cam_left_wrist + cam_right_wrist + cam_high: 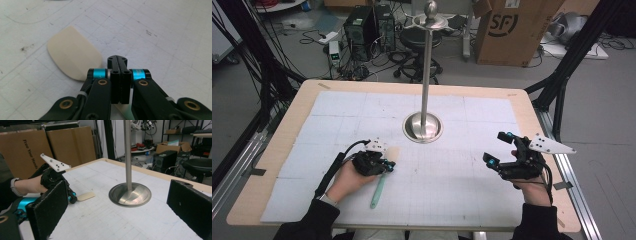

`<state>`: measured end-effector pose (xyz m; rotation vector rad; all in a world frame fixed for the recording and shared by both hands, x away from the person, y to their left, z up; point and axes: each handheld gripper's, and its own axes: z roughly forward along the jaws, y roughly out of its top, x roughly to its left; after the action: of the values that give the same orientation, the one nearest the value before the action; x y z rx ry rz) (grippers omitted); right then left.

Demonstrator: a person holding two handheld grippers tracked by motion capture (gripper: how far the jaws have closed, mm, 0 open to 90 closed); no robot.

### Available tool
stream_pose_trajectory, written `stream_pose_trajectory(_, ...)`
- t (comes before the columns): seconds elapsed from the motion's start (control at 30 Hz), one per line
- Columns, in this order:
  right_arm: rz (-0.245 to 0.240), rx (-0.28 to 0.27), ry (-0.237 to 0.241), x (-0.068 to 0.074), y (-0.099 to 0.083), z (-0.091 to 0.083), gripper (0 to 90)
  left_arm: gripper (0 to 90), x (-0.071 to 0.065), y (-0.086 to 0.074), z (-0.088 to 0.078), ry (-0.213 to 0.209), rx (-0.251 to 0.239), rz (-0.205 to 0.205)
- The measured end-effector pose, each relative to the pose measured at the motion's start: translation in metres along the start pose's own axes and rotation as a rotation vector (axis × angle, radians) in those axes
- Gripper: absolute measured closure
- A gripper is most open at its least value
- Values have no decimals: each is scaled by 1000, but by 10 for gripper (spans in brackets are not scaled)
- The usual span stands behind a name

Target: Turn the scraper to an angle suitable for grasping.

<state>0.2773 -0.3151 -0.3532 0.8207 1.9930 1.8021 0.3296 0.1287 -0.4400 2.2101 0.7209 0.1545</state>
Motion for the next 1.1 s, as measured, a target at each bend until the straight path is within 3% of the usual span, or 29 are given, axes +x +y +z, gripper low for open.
stream_pose_trajectory(0.07,0,2,1,1,1,2,25,898,1,3,1,-19,-31,-10)
stream_pose_trajectory(0.23,2,14,13,1,1,9,25,898,13,14,14,8,-41,-46)
stream_pose_trajectory(0.37,-1,25,27,1,0,14,25,898,21,19,21,3,-60,-40)
stream_pose_trajectory(0.53,8,21,28,-3,0,15,25,898,20,26,32,4,-34,-22)
stream_pose_trajectory(0.77,5,18,30,-2,0,15,25,899,26,28,28,69,-7,-8)
stream_pose_trajectory(1.1,3,24,32,0,-2,13,25,900,32,25,20,105,-3,12)
